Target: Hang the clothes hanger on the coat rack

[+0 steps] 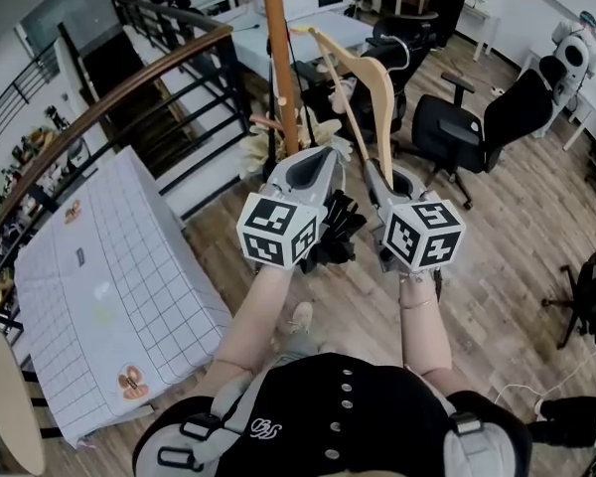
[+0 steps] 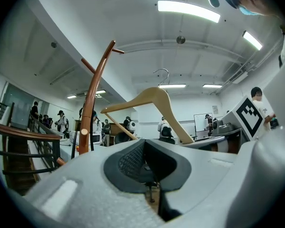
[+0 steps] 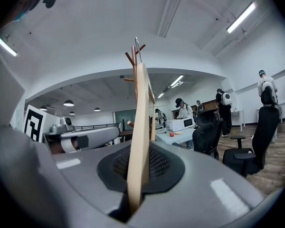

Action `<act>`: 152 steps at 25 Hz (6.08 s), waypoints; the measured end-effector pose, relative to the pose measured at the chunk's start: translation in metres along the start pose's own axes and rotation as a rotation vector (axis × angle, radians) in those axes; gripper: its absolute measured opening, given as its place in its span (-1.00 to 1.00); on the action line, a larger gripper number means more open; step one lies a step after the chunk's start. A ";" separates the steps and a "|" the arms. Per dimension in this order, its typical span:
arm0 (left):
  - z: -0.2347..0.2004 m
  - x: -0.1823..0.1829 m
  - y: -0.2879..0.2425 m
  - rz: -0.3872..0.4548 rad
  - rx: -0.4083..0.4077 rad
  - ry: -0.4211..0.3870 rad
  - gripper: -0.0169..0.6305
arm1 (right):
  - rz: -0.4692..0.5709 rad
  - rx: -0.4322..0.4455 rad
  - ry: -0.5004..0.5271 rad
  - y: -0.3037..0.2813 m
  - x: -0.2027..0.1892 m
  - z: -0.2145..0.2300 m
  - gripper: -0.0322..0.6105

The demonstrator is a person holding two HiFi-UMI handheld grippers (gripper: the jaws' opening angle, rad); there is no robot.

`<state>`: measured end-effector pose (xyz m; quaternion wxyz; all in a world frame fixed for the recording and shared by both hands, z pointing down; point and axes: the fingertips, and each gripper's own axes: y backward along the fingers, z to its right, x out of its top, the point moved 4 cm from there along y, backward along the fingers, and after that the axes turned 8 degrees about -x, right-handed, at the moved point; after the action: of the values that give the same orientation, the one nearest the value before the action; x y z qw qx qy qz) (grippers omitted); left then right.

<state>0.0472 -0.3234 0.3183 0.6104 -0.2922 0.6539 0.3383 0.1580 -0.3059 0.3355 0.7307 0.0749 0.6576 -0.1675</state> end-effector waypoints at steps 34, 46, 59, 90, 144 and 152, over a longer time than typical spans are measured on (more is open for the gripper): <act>-0.110 0.121 -0.072 0.217 -0.120 -0.098 -0.96 | 0.130 -0.027 0.155 -0.132 0.117 0.007 -0.90; -0.135 0.176 -0.099 0.299 -0.161 -0.186 -0.96 | 0.208 -0.038 0.237 -0.170 0.181 0.006 -0.90; -0.138 0.227 -0.111 0.355 -0.214 -0.245 -0.96 | 0.274 -0.022 0.247 -0.192 0.245 -0.006 -0.90; -0.157 0.269 -0.095 0.459 -0.108 -0.270 -0.95 | 0.277 -0.009 0.277 -0.246 0.315 -0.014 -0.90; -0.063 0.186 -0.041 0.347 -0.049 -0.227 -0.95 | 0.464 0.073 0.157 -0.071 0.230 -0.049 -0.50; -0.033 0.154 -0.022 0.318 -0.027 -0.153 -0.95 | 0.380 0.109 0.169 -0.035 0.181 -0.058 -0.71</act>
<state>0.0321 -0.3589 0.1640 0.5934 -0.1666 0.6389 0.4604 0.1055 -0.3457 0.1537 0.6862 0.2506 0.6806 -0.0550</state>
